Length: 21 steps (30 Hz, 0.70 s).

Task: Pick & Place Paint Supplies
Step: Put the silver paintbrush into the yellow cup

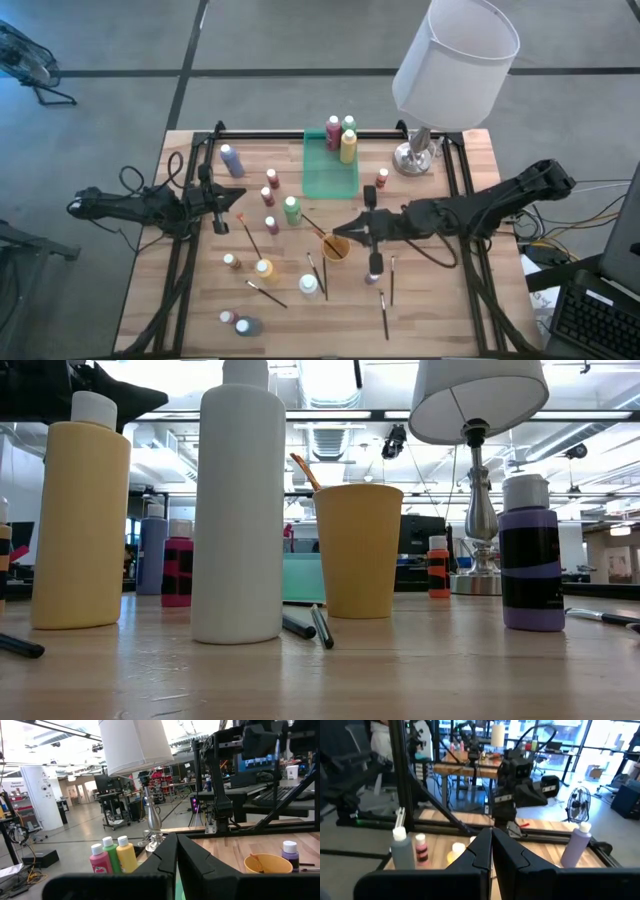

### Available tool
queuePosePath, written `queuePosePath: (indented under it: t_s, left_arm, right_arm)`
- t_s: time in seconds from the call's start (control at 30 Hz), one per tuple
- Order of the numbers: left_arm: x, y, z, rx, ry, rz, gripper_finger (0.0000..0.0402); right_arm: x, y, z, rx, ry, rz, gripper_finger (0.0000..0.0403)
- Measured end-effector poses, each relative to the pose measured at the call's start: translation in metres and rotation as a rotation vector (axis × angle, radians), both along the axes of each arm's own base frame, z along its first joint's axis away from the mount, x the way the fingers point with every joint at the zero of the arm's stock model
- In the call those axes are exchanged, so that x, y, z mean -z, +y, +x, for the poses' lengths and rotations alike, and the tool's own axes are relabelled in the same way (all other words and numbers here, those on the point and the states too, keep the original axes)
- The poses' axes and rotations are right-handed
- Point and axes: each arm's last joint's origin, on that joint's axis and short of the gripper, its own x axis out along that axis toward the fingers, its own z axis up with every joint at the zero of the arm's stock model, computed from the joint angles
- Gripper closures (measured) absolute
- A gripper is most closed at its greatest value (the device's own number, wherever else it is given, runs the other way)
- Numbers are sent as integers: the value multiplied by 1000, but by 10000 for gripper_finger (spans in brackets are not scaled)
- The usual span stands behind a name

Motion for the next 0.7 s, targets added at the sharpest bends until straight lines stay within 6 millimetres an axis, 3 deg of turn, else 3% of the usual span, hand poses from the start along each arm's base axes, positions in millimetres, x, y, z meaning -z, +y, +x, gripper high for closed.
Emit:
queuePosePath:
  t_s: [0.33, 0.7]
  left_arm:
    - [0, 0, 0, 0, 1, 0, 385]
    - [0, 0, 0, 0, 1, 0, 385]
  right_arm:
    - [25, 4, 18, 16, 74, -25, 395]
    - [59, -2, 14, 57, 56, 8, 395]
